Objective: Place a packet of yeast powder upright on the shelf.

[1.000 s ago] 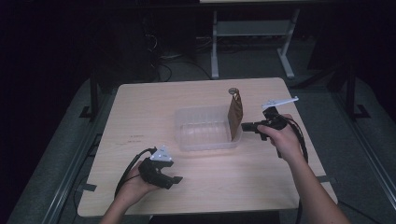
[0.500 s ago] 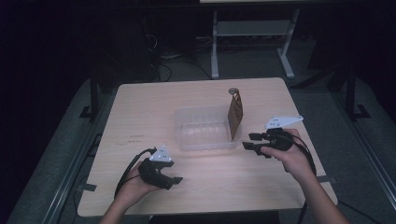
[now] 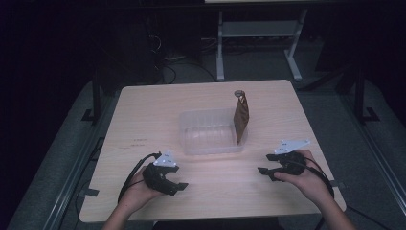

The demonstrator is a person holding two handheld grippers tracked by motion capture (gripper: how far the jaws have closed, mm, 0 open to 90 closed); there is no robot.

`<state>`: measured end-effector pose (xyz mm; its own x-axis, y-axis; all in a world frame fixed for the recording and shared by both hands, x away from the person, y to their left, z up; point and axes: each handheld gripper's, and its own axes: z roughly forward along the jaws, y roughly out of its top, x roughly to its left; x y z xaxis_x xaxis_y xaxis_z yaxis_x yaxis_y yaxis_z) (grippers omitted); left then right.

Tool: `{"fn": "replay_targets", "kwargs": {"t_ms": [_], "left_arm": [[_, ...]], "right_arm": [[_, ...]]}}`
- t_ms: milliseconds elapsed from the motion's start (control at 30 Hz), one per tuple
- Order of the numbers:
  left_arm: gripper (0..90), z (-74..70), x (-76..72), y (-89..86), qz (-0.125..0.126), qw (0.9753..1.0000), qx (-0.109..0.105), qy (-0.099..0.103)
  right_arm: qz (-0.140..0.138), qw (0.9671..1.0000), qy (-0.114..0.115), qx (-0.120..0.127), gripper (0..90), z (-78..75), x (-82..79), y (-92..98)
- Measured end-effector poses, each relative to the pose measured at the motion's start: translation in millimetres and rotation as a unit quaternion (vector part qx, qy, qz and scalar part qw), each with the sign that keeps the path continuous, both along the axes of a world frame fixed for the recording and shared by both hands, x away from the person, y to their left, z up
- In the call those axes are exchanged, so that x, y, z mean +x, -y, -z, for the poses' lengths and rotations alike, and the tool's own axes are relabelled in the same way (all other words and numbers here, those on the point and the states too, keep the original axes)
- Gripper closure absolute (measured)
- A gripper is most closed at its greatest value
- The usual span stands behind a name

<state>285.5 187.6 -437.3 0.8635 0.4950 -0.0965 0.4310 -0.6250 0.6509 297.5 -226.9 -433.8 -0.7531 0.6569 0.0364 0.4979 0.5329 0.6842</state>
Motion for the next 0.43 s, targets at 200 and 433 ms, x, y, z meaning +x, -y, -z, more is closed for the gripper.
{"fn": "replay_targets", "kwargs": {"t_ms": [200, 433], "left_arm": [[26.9, -0.8, -0.6, -0.7, 0.005, 1.0000, 0.002, 0.003], [26.9, -1.9, 0.4, -1.5, 0.003, 1.0000, 0.000, 0.004]], "right_arm": [[-0.007, 0.9997, -0.009, -0.021, 37.0, 8.1, 2.1, -3.0], [-0.011, 0.9998, -0.013, -0.013, 36.1, 8.4, 3.1, -0.5]]}}
